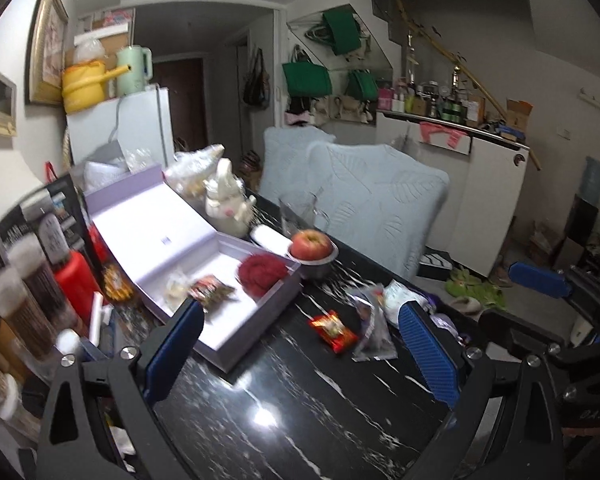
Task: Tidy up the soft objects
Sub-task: 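Withdraw both tools from the box back toward the table items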
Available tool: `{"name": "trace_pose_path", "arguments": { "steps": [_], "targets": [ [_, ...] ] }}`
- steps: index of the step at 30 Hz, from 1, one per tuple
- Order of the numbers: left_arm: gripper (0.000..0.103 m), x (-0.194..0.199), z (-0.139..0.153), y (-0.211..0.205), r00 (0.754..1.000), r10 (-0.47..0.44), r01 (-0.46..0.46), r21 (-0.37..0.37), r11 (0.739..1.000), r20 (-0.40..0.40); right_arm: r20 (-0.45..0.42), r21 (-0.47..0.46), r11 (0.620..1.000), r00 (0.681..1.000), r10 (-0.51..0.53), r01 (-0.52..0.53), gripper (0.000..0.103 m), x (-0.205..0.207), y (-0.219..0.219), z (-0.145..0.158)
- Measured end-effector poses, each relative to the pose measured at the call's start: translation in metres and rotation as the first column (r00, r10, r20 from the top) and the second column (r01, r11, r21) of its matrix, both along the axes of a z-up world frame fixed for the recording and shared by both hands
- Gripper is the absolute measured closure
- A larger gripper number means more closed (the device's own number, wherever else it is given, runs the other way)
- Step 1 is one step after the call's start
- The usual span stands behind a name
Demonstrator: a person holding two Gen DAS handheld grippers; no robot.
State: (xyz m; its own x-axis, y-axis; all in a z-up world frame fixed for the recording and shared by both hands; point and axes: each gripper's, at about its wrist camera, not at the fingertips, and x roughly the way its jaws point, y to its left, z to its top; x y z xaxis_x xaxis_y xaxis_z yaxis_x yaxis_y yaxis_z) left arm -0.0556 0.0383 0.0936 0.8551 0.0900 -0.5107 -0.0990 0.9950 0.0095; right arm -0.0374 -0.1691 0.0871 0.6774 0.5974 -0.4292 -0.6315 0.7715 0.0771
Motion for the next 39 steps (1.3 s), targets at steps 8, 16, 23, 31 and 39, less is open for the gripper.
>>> {"name": "trace_pose_path", "arguments": {
  "steps": [8,16,23,31,39],
  "targets": [
    [0.004,0.005,-0.036,-0.017,0.994,-0.091,0.088,-0.057,0.994,-0.059,-0.079,-0.016,0.999,0.996,-0.050,0.048,0.027,-0.005,-0.020,-0.042],
    [0.004,0.018,-0.071,-0.042,0.972,-0.198,0.187,-0.094,0.978,-0.128,-0.153,-0.015,0.996,0.984,-0.091,0.090,0.027,0.001,-0.038,-0.076],
    [0.004,0.036,-0.094,-0.050,0.958,-0.226,0.203,-0.135,0.970,-0.180,-0.208,-0.021,0.991,0.969,-0.134,0.132,0.027,0.016,-0.055,-0.101],
    [0.004,0.061,-0.111,-0.051,0.956,-0.203,0.171,-0.161,0.972,-0.214,-0.269,-0.016,0.981,0.944,-0.190,0.193,0.027,0.042,-0.073,-0.125],
    [0.004,0.092,-0.127,-0.054,0.948,-0.207,0.168,-0.173,0.971,-0.240,-0.319,-0.024,0.973,0.920,-0.227,0.232,0.027,0.074,-0.081,-0.144]
  ]
}}
